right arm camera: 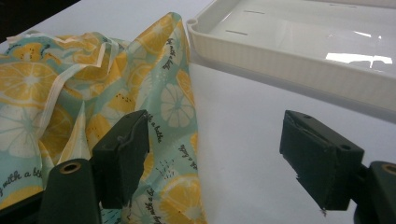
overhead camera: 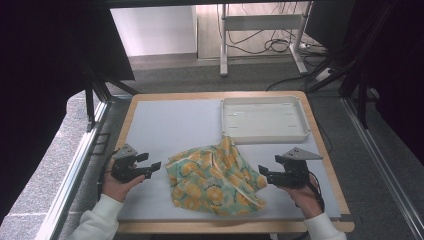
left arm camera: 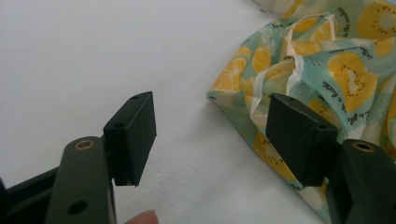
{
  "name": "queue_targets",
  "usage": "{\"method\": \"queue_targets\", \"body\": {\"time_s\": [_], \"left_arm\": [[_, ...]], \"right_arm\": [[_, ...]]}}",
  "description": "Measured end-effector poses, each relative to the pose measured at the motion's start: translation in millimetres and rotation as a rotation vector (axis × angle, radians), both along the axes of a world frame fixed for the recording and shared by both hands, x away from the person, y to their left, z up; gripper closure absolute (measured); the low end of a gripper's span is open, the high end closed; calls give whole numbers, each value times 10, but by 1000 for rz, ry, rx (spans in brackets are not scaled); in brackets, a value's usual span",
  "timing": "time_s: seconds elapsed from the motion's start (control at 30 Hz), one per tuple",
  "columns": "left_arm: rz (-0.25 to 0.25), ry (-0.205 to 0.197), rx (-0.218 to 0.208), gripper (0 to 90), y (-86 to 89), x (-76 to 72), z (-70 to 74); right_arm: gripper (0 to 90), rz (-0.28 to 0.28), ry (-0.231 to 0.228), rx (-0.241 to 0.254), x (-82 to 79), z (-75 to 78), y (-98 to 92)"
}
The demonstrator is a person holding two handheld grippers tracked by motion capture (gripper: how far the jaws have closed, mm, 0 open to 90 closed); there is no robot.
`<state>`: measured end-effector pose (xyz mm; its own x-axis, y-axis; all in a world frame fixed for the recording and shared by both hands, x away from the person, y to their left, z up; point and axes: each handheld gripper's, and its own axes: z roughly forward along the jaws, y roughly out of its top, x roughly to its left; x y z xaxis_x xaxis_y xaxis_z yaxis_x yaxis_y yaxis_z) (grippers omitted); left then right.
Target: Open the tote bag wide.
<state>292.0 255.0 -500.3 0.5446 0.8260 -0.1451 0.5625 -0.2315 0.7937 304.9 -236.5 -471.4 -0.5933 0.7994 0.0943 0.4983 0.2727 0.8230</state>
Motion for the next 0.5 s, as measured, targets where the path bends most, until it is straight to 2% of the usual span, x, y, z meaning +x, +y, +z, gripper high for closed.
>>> {"method": "queue_targets", "body": {"time_s": [0.2, 0.4, 0.5], "left_arm": [[-16, -12, 20, 330, -19, -37, -3], [-1, -15, 24, 330, 11, -50, -11], [-2, -22, 31, 330, 9, -71, -2]], "right_arm": [[241, -2, 11, -4, 25, -10, -5], [234, 9, 14, -17, 51, -18, 33], [235, 14, 13, -9, 44, -1, 26]]}}
